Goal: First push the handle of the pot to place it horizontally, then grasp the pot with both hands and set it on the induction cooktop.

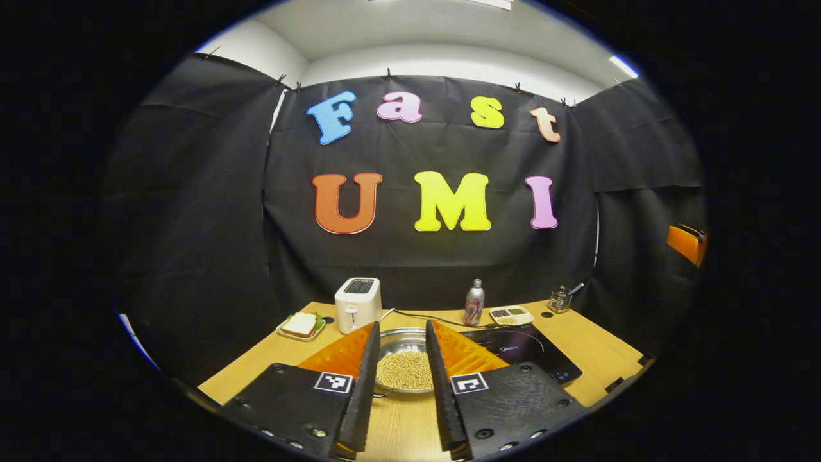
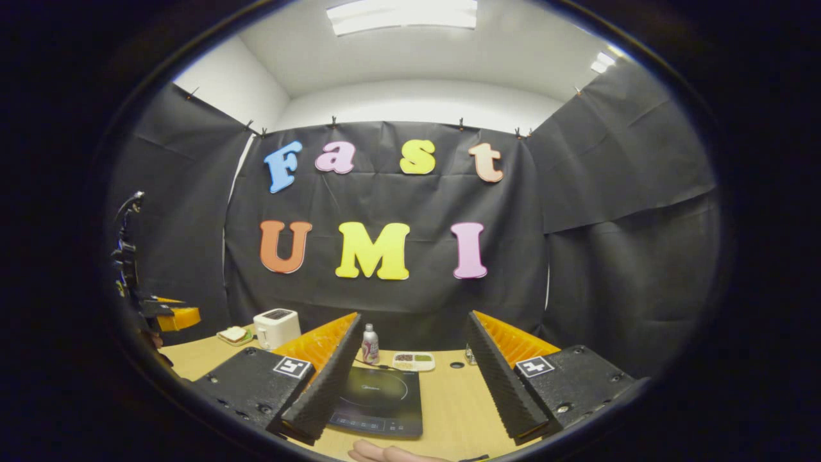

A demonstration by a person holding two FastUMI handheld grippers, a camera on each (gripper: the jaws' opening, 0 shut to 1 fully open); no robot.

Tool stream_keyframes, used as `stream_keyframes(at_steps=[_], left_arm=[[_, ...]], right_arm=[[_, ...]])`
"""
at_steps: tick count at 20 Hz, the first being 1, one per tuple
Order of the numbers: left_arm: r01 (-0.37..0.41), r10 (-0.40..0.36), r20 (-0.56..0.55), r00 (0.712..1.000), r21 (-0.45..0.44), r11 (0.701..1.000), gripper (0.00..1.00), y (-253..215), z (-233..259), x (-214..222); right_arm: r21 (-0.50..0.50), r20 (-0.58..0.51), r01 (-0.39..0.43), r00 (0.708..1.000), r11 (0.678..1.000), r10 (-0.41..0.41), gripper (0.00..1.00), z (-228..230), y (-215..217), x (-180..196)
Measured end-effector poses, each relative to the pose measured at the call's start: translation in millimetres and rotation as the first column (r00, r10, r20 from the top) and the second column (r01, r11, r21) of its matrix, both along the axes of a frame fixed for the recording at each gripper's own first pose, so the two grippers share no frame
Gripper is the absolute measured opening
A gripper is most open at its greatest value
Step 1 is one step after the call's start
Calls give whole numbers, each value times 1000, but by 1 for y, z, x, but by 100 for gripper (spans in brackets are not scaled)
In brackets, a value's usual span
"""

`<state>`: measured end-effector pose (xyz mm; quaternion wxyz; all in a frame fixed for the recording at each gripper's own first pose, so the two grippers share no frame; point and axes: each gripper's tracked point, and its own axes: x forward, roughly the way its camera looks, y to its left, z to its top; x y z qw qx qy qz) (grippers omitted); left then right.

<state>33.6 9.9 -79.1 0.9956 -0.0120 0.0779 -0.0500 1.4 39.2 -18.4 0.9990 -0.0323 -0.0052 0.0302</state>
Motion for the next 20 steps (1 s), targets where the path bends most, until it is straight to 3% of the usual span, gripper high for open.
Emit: stream_keyframes(at_steps=[1,2,4,9,14,20], left_arm=[[10,-10,-17,1000,-14,1000,39,0,-5,1],[11,-12,-32,999,-28,1000,20,-1,-12,4],[20,-23,-72,997,-43,999,1,-1,-27,7],[20,-25,-210,977,-25,999,0,1,-88,21],[37,-49,-361,931,-40,999,0,2,-152,27],[57,-65,-454,889,-31,998,0,-1,-200,34]], right_arm=[[2,-1,0,1000,1000,0,99,0,0,1],[5,-3,-1,1000,1000,2,98,0,1,2],[4,-6,-6,1000,1000,6,98,-2,2,3],[0,-22,-44,999,999,44,100,-11,17,6],[-16,-41,-71,997,997,71,98,-24,35,10],[-24,-82,-67,994,997,65,99,-42,40,21]])
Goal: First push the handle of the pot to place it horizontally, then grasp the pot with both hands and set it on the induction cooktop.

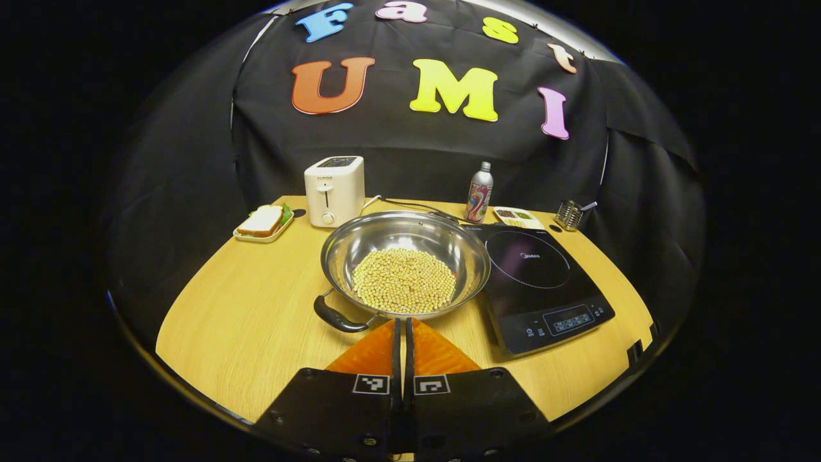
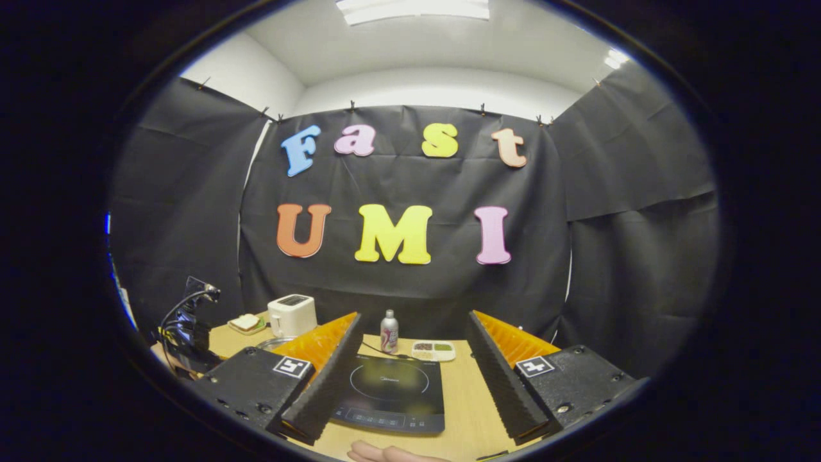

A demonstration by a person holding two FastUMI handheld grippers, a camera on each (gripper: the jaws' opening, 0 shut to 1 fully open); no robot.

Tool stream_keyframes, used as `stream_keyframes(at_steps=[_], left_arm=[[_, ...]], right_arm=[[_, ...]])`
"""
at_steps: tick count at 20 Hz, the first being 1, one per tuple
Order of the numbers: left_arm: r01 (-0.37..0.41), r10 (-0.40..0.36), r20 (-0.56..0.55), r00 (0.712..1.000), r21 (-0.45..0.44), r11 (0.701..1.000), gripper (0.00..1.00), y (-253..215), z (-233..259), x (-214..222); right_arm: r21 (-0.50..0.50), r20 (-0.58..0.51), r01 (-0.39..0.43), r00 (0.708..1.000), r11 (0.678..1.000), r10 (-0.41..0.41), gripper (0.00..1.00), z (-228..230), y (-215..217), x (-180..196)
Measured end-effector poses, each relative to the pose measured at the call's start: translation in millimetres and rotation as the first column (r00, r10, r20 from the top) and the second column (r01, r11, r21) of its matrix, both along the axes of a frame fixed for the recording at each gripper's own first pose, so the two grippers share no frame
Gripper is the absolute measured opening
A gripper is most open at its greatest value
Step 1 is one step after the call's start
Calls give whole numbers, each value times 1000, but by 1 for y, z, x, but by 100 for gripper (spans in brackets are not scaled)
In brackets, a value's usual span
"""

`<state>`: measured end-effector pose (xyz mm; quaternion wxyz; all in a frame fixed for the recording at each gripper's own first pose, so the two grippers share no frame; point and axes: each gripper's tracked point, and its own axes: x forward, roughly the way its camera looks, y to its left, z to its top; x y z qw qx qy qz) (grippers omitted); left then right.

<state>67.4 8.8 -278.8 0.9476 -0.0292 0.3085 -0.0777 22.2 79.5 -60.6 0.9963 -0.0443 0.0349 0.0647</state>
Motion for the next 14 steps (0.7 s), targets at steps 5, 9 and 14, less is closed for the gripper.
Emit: stream_keyframes(at_steps=[5,9,14], left_arm=[[10,-11,-87,996,-17,1000,0,-4,-29,5],[18,-23,-143,989,-34,999,0,-3,-41,15],[-16,8,-203,979,-35,999,0,14,-55,32]], right_arm=[[-3,-13,4,1000,1000,-4,99,-7,-1,4],[-4,-21,21,1000,1000,-21,99,-14,-9,9],[6,-34,40,999,999,-39,100,-19,-18,14]])
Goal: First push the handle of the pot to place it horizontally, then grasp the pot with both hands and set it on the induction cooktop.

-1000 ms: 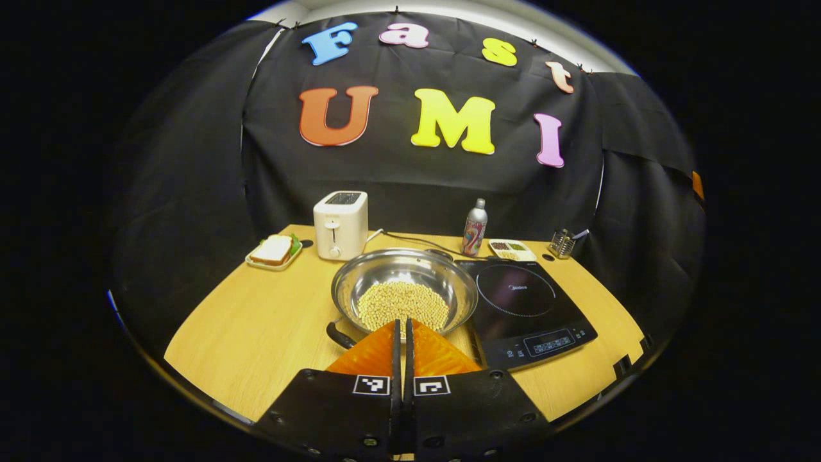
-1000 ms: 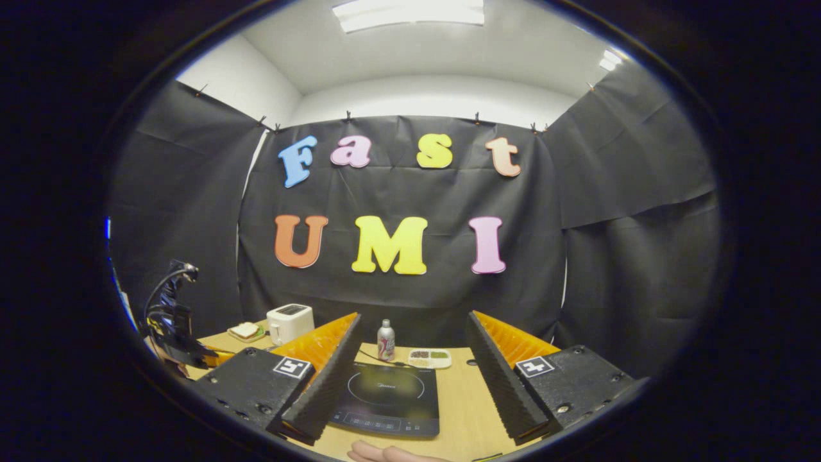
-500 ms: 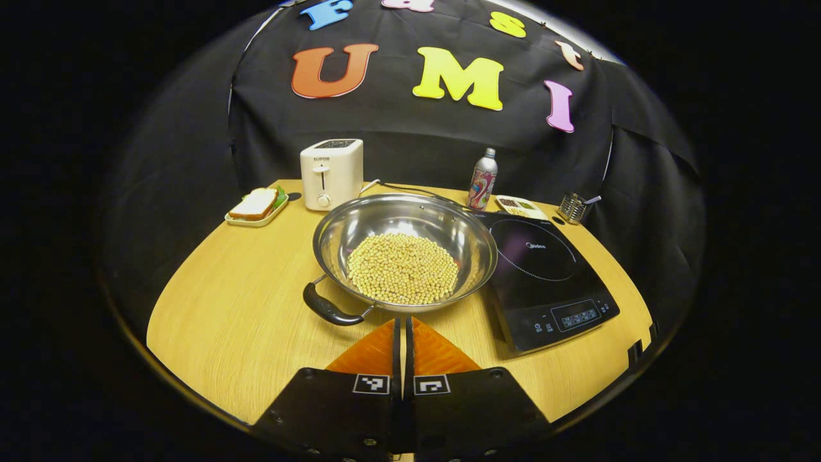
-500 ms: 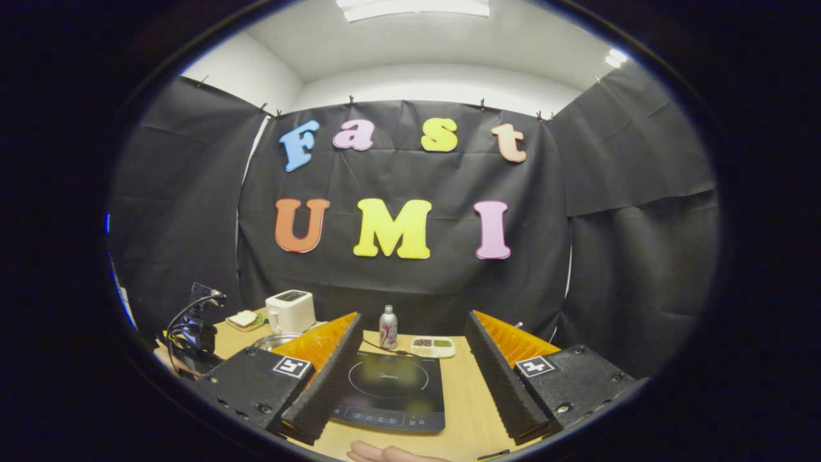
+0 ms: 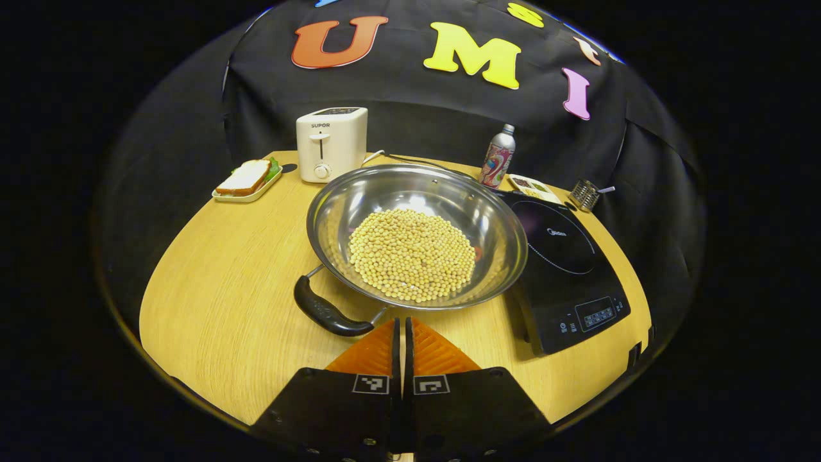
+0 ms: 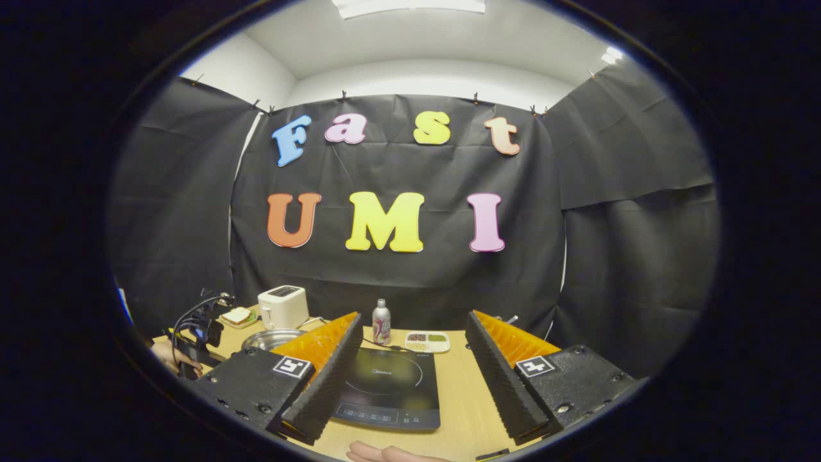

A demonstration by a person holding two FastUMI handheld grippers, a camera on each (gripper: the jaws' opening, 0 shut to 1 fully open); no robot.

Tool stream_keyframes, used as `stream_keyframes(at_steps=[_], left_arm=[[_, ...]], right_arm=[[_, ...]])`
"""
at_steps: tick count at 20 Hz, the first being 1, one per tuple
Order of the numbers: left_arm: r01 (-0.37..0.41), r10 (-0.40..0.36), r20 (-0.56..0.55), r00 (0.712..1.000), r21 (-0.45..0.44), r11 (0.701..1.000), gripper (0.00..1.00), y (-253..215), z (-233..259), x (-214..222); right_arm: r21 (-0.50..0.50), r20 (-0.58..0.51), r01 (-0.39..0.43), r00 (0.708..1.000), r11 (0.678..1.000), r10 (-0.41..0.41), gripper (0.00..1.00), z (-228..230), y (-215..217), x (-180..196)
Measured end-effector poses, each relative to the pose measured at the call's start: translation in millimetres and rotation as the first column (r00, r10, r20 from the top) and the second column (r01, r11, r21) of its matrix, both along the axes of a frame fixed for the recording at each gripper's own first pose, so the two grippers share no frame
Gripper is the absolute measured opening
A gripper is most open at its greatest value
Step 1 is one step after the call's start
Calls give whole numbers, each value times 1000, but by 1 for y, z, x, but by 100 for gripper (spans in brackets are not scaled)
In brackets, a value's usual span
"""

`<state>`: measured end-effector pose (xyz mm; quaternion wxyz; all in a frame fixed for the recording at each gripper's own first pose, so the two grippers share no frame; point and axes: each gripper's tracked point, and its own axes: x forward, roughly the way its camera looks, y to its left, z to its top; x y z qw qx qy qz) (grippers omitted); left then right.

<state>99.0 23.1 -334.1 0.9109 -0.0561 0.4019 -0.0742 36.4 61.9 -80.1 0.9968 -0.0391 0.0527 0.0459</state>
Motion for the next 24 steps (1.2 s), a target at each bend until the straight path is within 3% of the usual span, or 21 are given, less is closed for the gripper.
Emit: stream_keyframes(at_steps=[2,7,8,9,15,20,21,22,24], left_arm=[[-8,8,-13,1000,-19,1000,0,-1,-1,4],[-30,29,5,1000,40,999,0,18,0,9],[-35,35,2,999,39,999,10,22,-1,11],[-42,42,0,999,39,998,0,25,-2,12],[-100,100,-18,995,26,995,0,49,-7,27],[-120,122,-20,992,74,990,0,72,-9,40],[-121,124,-24,992,81,989,10,76,-11,44],[-123,126,-27,992,89,988,0,80,-12,48],[-126,131,-43,990,105,986,0,87,-17,54]], right_arm=[[-1,-1,3,1000,1000,-3,99,-1,-1,1],[3,0,8,1000,1000,-8,99,-1,-4,3],[5,1,10,1000,1000,-10,99,-2,-4,3],[7,2,9,1000,1000,-9,99,-2,-4,3],[14,9,11,1000,1000,-11,99,-1,-3,6],[19,16,23,1000,1000,-24,99,-2,-6,12],[24,16,22,1000,999,-22,99,-3,-6,13],[29,17,21,1000,999,-21,99,-2,-6,14],[35,20,21,1000,999,-21,99,-3,-6,15]])
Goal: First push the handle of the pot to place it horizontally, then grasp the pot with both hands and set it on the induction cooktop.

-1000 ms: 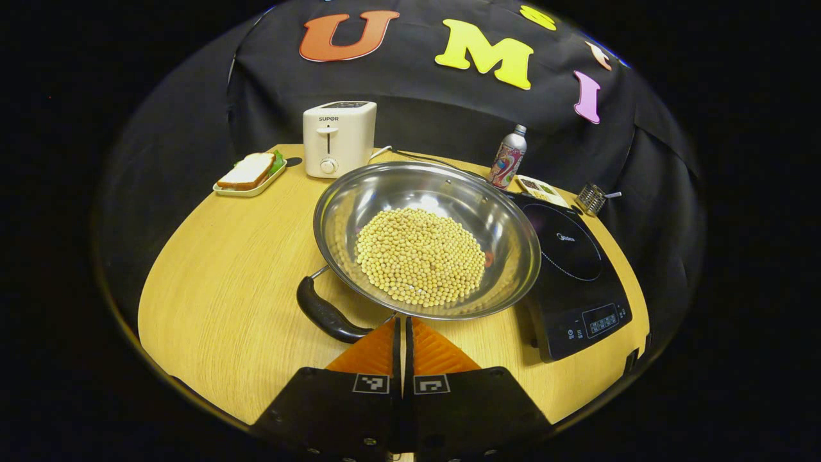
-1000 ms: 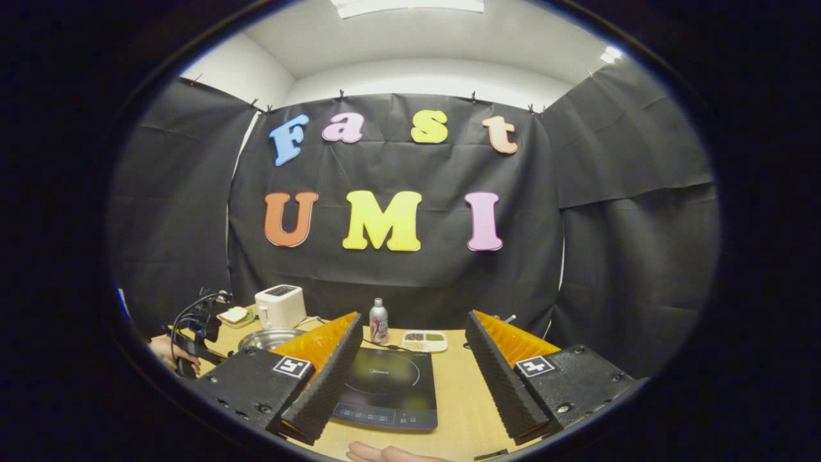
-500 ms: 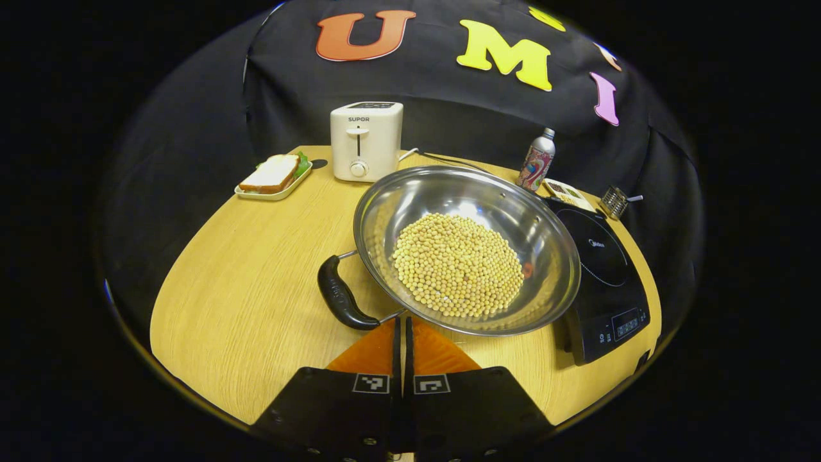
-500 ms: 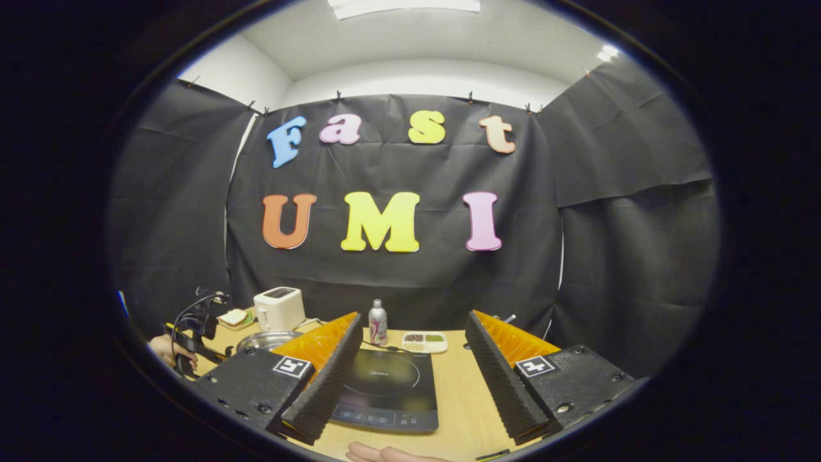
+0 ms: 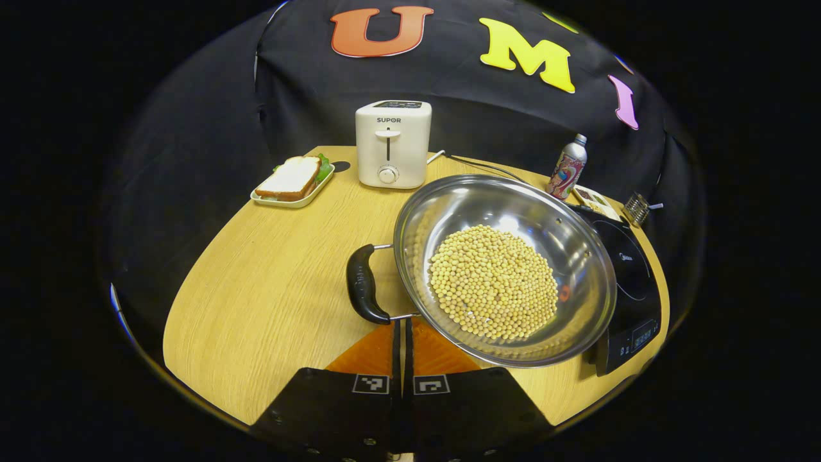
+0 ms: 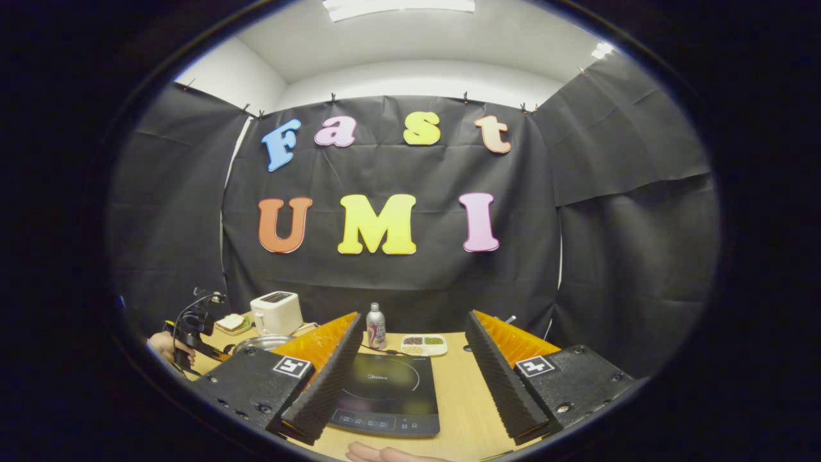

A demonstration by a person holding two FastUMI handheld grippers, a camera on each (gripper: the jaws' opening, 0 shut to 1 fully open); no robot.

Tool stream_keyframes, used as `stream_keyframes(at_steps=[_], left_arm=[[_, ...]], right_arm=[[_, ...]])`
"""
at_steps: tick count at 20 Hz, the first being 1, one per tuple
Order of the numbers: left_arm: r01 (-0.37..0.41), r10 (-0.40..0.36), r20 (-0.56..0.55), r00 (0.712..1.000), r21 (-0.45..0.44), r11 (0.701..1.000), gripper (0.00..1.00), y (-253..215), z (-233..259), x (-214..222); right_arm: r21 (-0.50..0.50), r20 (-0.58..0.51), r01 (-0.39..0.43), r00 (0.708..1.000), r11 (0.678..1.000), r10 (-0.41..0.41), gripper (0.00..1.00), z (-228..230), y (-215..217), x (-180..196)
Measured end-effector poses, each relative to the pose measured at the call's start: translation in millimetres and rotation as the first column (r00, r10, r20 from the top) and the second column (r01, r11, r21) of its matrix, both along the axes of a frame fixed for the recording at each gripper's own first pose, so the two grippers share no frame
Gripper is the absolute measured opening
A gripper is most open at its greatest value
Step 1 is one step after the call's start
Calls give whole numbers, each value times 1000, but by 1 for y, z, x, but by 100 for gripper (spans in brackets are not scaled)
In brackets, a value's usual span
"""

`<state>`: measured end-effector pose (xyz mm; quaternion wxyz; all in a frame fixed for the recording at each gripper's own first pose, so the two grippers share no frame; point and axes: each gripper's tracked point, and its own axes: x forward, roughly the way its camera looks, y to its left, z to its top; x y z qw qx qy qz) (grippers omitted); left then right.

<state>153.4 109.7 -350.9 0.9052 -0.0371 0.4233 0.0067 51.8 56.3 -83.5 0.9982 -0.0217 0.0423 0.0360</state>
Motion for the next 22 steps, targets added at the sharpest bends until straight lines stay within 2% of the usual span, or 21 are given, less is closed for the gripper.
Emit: stream_keyframes(at_steps=[9,10,11,18,19,21,22], left_arm=[[4,-2,-21,1000,96,995,0,28,-10,46],[2,1,-26,1000,96,995,10,28,-10,51],[0,3,-27,1000,97,995,0,28,-10,56],[-14,16,-16,1000,106,994,0,30,-13,72],[-14,16,-11,1000,114,993,10,31,-12,73],[-31,30,3,1000,120,992,11,32,-7,71],[-36,36,8,999,112,993,0,31,-5,68]], right_arm=[[11,8,-3,1000,1000,3,99,-2,3,11],[11,10,1,1000,1000,-1,99,-2,4,13],[8,11,-1,1000,1000,1,99,-2,5,14],[-5,-33,12,999,1000,-12,99,-21,8,27],[2,-41,8,999,1000,-8,99,-24,10,28],[16,-53,-7,999,1000,7,99,-27,20,30],[16,-59,-6,998,1000,7,99,-30,21,32]])
